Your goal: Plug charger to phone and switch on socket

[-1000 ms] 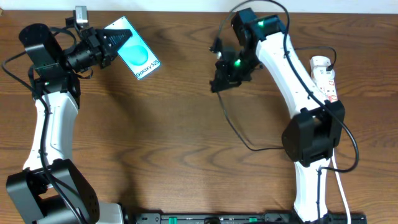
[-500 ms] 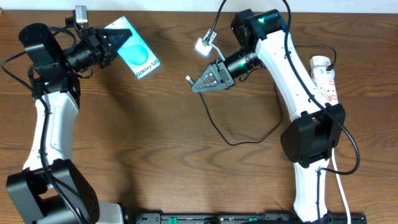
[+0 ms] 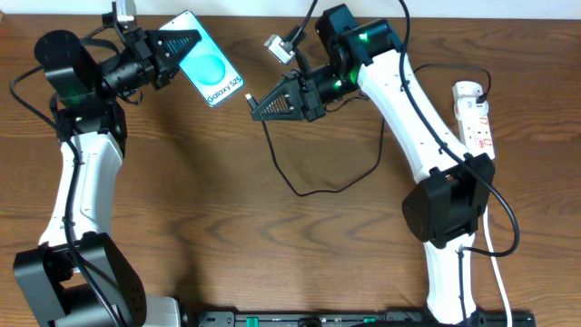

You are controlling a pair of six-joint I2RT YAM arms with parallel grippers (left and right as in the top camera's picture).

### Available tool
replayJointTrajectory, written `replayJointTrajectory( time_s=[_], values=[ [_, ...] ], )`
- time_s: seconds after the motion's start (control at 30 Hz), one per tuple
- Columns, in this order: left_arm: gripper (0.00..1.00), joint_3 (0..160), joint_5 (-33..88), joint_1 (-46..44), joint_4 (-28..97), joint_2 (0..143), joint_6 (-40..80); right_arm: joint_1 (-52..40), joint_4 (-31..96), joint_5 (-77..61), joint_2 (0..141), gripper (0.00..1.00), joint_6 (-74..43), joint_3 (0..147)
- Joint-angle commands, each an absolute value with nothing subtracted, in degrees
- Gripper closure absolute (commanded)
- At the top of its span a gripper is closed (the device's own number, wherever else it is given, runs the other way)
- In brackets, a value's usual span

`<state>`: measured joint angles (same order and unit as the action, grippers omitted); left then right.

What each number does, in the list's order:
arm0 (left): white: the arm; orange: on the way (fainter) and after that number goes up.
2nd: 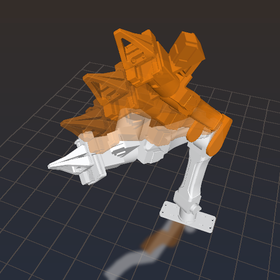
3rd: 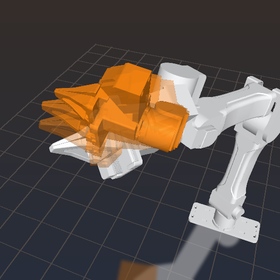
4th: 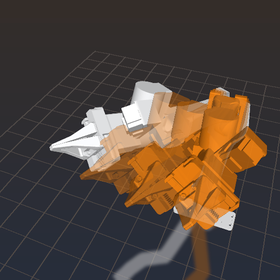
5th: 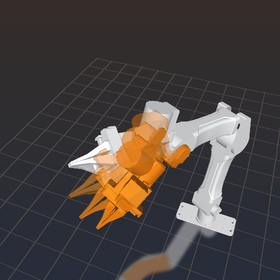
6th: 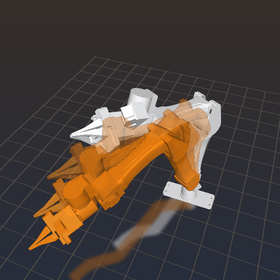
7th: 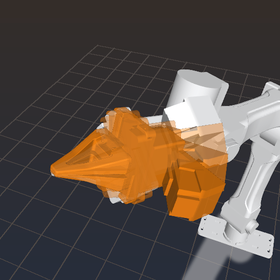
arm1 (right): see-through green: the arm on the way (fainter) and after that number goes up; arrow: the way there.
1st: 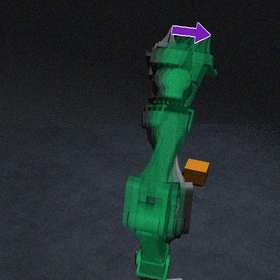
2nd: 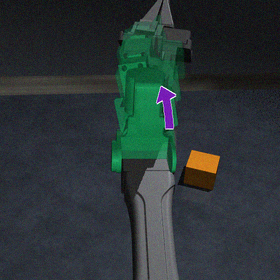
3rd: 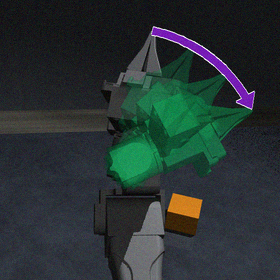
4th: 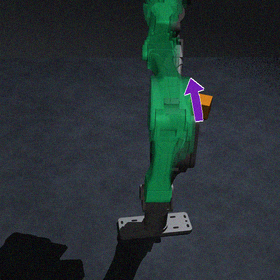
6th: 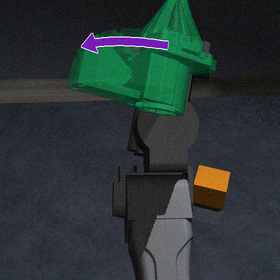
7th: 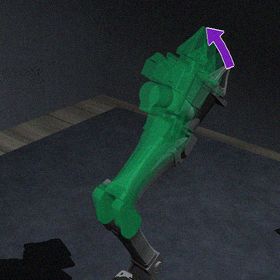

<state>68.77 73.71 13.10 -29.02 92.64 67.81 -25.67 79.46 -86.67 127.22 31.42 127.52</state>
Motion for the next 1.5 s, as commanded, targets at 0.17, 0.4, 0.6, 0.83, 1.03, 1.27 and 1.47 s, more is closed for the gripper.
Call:
replayJointTrajectory(
  time_s=[0.17,0.4,0.6,0.83,1.03,1.27,1.47],
  values=[
    [0.93,69.43,71.07,13.17,-29.91,92.49,69.82,-26.79,75.22,-87.2,126.69,0.99,23.14,128.4],
    [0.93,69.43,70.0,13.15,-30.41,92.49,69.76,-27.2,75.2,-83.94,126.72,0.99,22.5,127.92],
    [0.93,69.43,69.78,13.15,-30.59,92.49,70.83,-27.66,74.63,-83.92,126.72,0.99,21.37,127.76],
    [0.93,69.43,69.82,13.15,-30.59,92.49,72.58,-27.68,69.97,-82.94,126.72,0.99,16.78,127.76],
    [0.93,69.43,69.84,13.15,-30.59,92.49,73.01,-27.75,68.25,-82.41,126.72,0.99,15.16,127.76],
    [0.93,69.43,69.87,13.15,-30.59,92.49,73.54,-27.86,65.36,-82.41,126.72,0.99,12.62,127.76],
    [0.93,69.43,69.87,13.15,-31.68,92.49,74.59,-27.86,65.08,-81.36,126.72,0.99,11.97,127.76]
  ],
)
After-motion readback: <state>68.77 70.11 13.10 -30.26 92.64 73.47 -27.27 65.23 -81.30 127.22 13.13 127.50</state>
